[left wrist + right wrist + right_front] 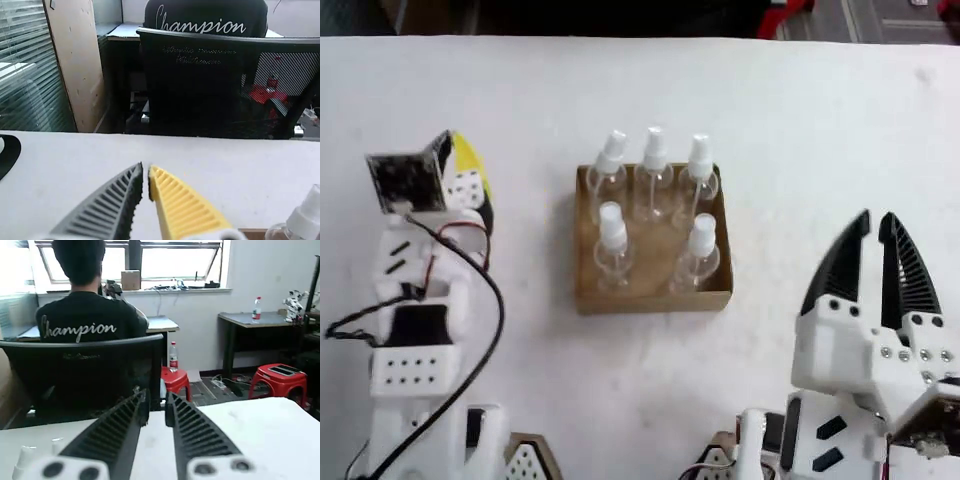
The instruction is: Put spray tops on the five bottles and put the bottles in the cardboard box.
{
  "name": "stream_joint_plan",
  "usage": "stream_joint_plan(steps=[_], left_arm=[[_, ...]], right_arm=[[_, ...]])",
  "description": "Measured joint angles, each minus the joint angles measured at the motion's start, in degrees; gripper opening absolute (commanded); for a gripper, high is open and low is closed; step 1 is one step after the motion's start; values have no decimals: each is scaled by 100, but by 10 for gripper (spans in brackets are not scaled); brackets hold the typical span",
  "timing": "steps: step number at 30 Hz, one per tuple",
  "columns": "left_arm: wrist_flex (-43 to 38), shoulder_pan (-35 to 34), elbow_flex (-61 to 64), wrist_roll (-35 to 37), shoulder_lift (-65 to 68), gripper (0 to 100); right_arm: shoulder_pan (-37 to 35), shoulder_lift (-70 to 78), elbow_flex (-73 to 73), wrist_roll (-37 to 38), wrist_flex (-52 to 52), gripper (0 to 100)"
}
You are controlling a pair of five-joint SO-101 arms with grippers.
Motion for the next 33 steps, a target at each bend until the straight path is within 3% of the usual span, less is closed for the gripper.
stream_joint_plan(steps=[4,7,15,24,33], left_arm=[[1662,-26,-624,0,-747,24],[2295,-35,-651,0,-1653,24],[2382,-35,492,0,-4554,24],[2400,-44,1134,0,-4659,24],[2409,-44,2743,-176,-4607,24]], right_arm=[[158,0,0,0,545,15],[185,0,0,0,862,15],[185,0,554,0,1029,15],[185,18,2760,0,18,16],[193,53,4624,800,-1073,16]])
